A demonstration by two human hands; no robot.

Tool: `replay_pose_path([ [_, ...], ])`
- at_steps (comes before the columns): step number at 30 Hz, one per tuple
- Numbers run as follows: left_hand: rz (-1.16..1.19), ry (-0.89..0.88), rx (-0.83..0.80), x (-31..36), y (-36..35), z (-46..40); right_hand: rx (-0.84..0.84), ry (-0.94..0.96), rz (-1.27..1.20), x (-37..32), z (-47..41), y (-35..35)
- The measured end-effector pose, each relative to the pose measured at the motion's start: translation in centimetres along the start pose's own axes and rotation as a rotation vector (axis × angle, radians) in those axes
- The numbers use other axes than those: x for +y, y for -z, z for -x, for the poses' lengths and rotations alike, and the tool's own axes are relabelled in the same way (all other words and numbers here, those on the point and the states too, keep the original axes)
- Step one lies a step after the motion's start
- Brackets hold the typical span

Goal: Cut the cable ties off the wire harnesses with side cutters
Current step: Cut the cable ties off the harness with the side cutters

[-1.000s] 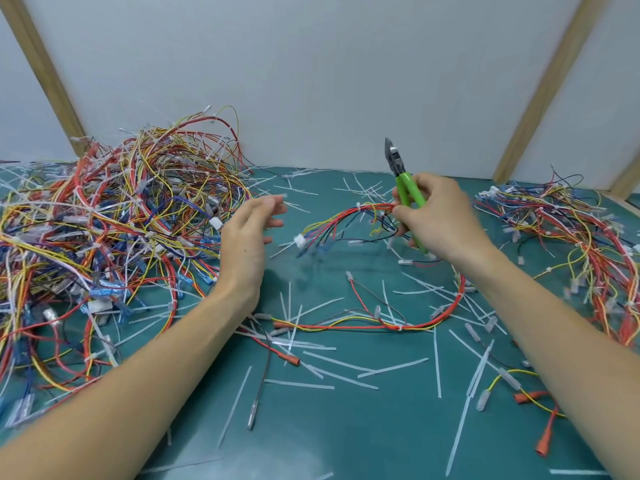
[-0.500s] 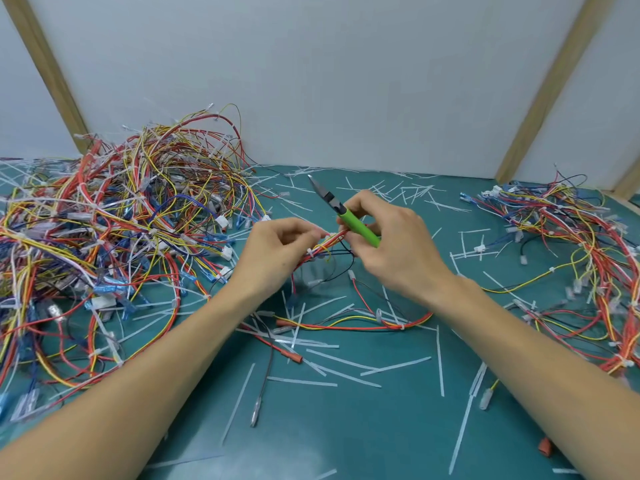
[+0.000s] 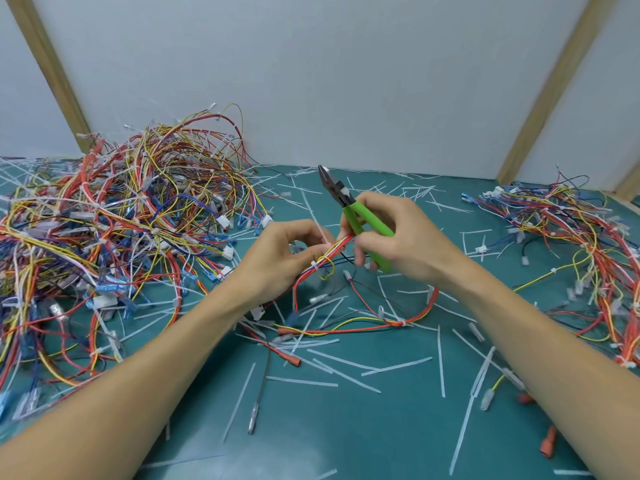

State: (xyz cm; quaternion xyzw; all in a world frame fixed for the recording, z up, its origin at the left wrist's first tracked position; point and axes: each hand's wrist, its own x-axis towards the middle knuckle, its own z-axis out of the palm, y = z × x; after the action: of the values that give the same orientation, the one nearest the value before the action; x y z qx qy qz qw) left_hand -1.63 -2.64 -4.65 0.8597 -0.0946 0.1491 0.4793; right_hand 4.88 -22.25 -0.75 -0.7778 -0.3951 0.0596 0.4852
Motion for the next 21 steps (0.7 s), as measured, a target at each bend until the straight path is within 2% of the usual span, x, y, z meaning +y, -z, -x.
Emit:
replay_pose_path([
  [5, -0.045, -0.034, 0.145, 0.0, -0.2, 0.0, 0.094, -0.115, 0.105, -0.8, -0.2, -0.4],
  [12, -0.03, -0.022, 0.076, 0.2, -0.4, 0.1, 0.1, -0.128, 0.32, -1.0, -0.1, -0.2],
  [15, -0.022, -0.01, 0.112, -0.1, -0.6, 0.2, 0.083, -0.128, 0.349, -0.7, 0.0, -0.2],
  [21, 0.109, 0.073, 0.183, -0.8, -0.9, 0.1, 0.177, -0.154, 0.386, -0.2, -0.4, 0.3],
])
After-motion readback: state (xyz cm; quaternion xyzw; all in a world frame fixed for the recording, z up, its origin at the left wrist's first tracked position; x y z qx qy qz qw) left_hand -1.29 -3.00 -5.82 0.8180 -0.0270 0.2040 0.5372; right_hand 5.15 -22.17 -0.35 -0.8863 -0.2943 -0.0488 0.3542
